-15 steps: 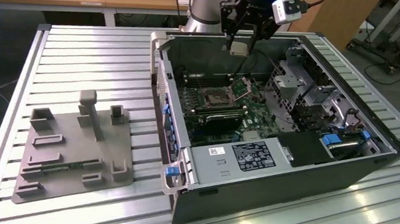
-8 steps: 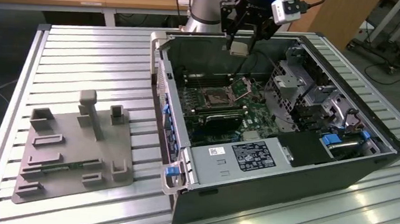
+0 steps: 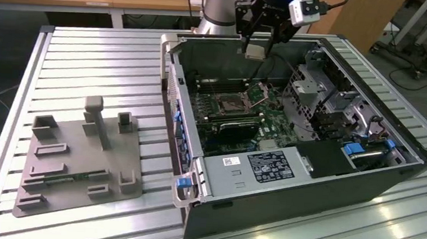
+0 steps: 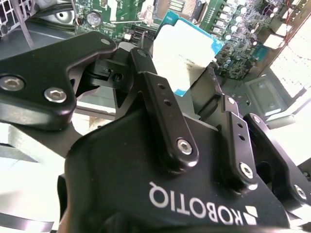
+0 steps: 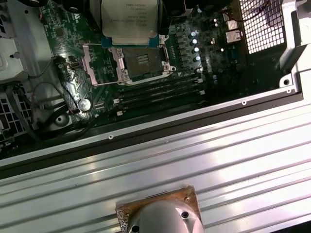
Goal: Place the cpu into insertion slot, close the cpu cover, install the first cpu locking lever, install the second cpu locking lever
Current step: 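Place the cpu into insertion slot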
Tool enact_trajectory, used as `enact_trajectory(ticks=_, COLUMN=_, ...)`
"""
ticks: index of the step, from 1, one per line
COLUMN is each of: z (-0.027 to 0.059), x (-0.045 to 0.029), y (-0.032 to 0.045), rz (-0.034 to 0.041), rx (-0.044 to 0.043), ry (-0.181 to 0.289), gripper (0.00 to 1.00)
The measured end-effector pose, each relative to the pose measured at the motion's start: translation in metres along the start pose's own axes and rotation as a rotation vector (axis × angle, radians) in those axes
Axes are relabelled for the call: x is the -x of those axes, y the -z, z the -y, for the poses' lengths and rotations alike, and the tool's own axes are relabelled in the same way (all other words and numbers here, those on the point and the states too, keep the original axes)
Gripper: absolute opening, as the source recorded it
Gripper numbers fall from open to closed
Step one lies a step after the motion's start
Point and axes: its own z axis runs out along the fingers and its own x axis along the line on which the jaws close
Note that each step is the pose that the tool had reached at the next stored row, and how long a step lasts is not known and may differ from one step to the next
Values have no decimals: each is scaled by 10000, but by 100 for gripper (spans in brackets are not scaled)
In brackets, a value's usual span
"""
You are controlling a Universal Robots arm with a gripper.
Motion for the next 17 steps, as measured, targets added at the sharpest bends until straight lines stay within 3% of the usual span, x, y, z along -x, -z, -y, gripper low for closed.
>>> enact_trajectory(ticks=17, z=1, x=-2, y=-3, rz=58, rx=12, ry=-655, gripper=54)
